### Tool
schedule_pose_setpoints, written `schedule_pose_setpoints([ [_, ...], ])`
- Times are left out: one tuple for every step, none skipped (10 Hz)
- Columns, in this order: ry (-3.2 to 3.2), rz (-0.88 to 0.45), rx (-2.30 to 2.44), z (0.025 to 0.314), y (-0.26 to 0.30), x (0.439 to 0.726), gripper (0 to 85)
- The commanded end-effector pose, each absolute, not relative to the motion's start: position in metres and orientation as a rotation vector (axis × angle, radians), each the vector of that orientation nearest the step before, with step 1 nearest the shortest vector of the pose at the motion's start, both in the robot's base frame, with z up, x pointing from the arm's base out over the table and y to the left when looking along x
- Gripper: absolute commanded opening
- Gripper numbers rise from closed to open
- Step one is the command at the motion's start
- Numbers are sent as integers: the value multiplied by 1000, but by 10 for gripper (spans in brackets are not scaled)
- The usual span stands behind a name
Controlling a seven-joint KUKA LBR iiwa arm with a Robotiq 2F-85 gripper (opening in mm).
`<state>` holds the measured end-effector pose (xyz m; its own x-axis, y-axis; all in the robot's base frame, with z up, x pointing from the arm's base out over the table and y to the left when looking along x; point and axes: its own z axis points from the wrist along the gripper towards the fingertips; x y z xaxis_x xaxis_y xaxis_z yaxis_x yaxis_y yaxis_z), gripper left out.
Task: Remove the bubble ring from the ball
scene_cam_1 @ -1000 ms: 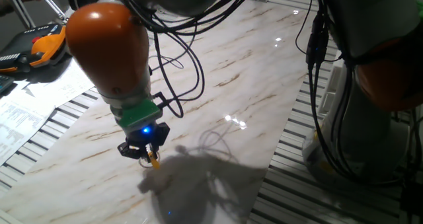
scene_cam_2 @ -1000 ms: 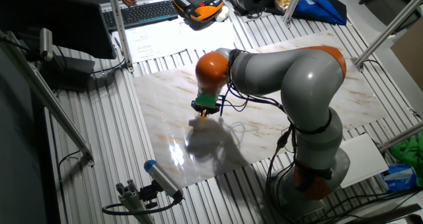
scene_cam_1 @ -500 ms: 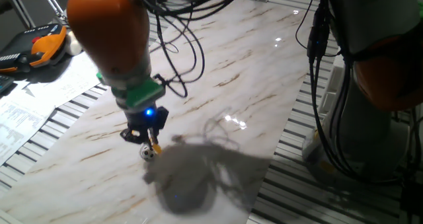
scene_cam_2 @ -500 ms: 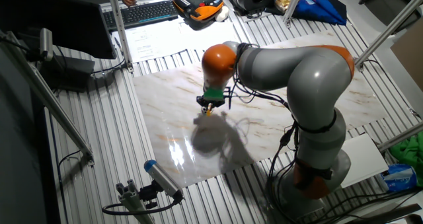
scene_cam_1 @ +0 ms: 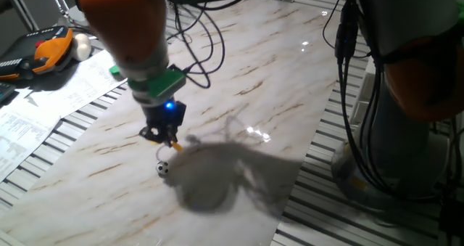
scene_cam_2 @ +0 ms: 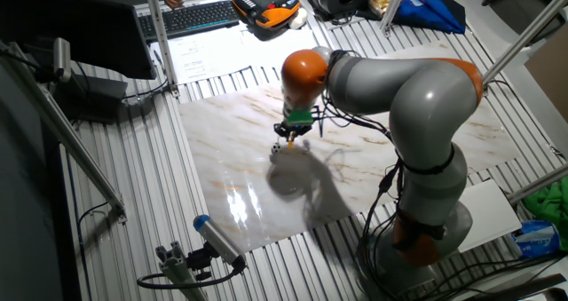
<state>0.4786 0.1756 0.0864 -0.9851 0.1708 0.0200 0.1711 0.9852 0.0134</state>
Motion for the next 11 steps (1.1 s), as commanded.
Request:
schedule_pose_setpoints([
  [-3116,-29,-233,84,169,479,0],
  [-3129,-19,-201,81,165,479,0],
  [-3138,7,-156,77,160,479,0],
  [-3140,24,-124,77,155,479,0],
  [-3136,24,-107,78,149,479,0],
  [-3136,27,-98,79,144,479,0],
  [-3133,34,-95,79,141,478,0],
  [-3133,29,-95,77,137,476,0],
  [-3133,22,-93,76,134,475,0],
  [-3132,17,-95,76,132,474,0],
  [-3129,15,-93,76,126,473,0],
])
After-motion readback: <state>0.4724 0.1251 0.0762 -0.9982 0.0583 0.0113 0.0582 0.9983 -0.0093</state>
